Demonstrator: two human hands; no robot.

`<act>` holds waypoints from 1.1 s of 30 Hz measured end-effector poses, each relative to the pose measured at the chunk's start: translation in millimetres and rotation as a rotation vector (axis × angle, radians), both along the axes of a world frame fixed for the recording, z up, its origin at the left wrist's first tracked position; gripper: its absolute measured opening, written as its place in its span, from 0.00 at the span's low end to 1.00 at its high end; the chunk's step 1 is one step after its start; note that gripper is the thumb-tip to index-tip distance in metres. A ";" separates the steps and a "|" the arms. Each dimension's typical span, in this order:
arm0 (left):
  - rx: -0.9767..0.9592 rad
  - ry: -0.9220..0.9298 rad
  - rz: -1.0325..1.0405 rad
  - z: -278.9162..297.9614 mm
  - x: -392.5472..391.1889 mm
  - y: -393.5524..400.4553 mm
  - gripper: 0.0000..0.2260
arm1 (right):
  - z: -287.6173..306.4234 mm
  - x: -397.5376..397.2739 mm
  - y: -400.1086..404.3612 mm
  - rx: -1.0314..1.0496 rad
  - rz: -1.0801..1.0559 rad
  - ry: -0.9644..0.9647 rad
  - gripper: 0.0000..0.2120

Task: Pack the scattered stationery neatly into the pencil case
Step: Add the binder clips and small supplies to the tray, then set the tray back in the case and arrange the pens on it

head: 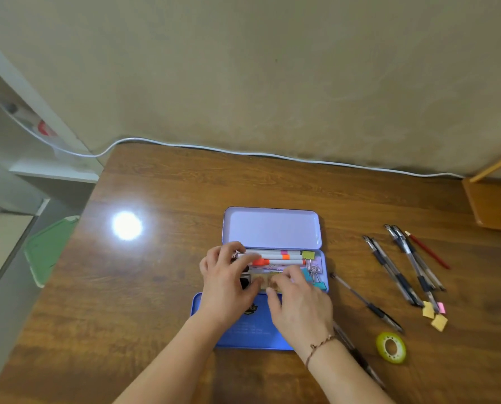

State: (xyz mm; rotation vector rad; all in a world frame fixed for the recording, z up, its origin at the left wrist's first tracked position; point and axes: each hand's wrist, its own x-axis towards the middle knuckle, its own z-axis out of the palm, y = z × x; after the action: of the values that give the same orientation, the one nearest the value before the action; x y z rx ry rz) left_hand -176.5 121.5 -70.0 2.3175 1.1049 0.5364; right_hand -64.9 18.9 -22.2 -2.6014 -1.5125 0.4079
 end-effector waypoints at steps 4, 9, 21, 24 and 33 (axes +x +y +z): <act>-0.014 -0.094 0.154 1.2 -5.3 5.8 0.13 | -10.6 0.1 -10.3 0.049 0.089 0.005 0.11; -0.042 -0.090 0.109 0.3 -16.3 17.3 0.14 | -1.5 13.0 -35.2 0.160 0.055 0.153 0.14; -0.028 0.624 -0.072 20.9 -116.6 18.7 0.21 | 12.4 7.0 -66.9 -0.169 -0.270 0.227 0.09; -0.080 0.665 -0.088 23.0 -112.0 16.1 0.15 | 17.9 1.1 -58.7 -0.207 -0.269 0.210 0.08; -0.347 0.299 -0.165 51.1 -108.6 30.5 0.15 | 54.6 20.4 -57.0 -0.204 -0.341 0.206 0.06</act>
State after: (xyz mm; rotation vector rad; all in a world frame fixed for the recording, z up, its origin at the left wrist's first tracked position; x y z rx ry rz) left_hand -285.1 152.0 -18.9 2.1930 1.0280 -0.0661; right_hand -44.5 -38.1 32.4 -2.7906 -0.9859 0.7965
